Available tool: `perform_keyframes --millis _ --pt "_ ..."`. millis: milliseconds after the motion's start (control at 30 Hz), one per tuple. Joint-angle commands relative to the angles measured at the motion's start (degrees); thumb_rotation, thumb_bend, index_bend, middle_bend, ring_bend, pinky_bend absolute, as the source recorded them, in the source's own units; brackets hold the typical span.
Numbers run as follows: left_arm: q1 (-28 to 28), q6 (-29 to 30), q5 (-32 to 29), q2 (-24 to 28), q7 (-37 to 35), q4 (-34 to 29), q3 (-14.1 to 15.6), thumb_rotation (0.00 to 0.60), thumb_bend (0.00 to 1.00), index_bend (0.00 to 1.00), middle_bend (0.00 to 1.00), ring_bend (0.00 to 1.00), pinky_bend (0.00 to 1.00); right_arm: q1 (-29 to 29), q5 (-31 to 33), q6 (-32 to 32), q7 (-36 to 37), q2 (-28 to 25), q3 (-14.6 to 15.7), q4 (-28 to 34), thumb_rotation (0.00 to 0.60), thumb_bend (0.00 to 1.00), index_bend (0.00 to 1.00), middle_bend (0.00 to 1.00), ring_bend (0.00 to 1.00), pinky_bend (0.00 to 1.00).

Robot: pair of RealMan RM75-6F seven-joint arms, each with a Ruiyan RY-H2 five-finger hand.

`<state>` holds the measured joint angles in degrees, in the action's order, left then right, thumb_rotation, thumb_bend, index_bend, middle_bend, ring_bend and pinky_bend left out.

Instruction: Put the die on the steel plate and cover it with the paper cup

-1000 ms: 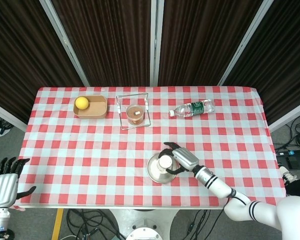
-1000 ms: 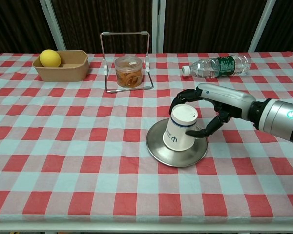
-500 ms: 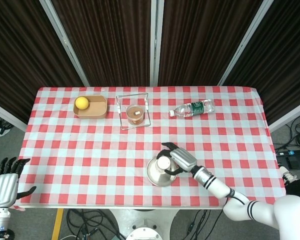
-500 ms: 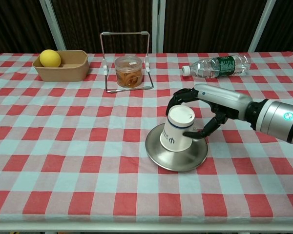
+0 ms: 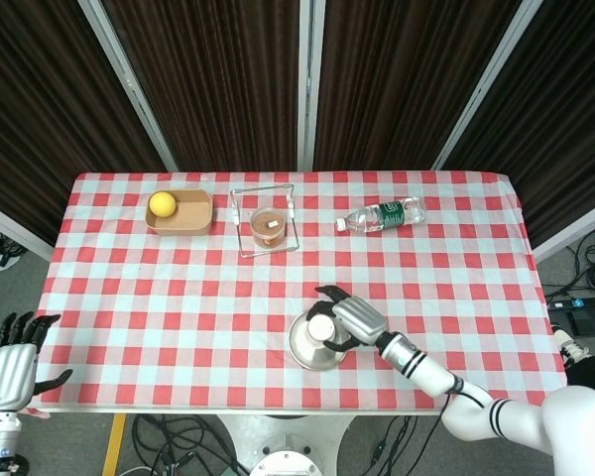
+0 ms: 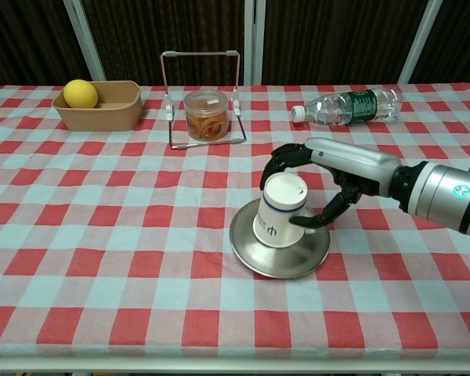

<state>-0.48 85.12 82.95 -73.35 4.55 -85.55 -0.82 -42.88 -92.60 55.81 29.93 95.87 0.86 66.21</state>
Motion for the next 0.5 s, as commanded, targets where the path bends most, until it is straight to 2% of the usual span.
perform_keyframes --millis 33,167,233,433,500 --pt "0.1 -0.1 -0.1 0.0 0.0 0.0 0.0 0.600 0.06 0.18 0.19 0.09 0.00 0.0 -0.3 0.2 0.2 0.1 0.0 0.3 0.600 0.33 0.58 0.31 0.03 0.03" --pt "0.0 -0.1 0.0 -0.1 0.1 0.0 0.0 0.600 0.06 0.18 0.18 0.09 0.00 -0.3 -3.4 0.9 1.1 -1.5 2.6 3.4 0.600 0.33 0.58 0.31 0.03 0.03" --pt "-0.1 -0.1 0.1 -0.1 0.1 0.0 0.0 0.600 0.06 0.18 0.19 0.09 0.00 -0.3 -3.9 1.1 0.3 -1.8 3.0 3.8 0.600 0.33 0.58 0.32 0.03 0.03" --pt "0.0 0.1 0.1 0.0 -0.2 0.0 0.0 0.600 0.06 0.18 0.19 0.09 0.00 0.0 0.5 0.1 -2.6 -0.2 -0.1 0.6 0.600 0.33 0.57 0.31 0.03 0.03" --pt "0.2 0.2 0.0 0.0 -0.2 0.1 0.0 0.600 0.06 0.18 0.19 0.09 0.00 0.0 0.2 0.3 -1.9 -0.3 0.2 1.3 0.600 0.33 0.57 0.31 0.03 0.03"
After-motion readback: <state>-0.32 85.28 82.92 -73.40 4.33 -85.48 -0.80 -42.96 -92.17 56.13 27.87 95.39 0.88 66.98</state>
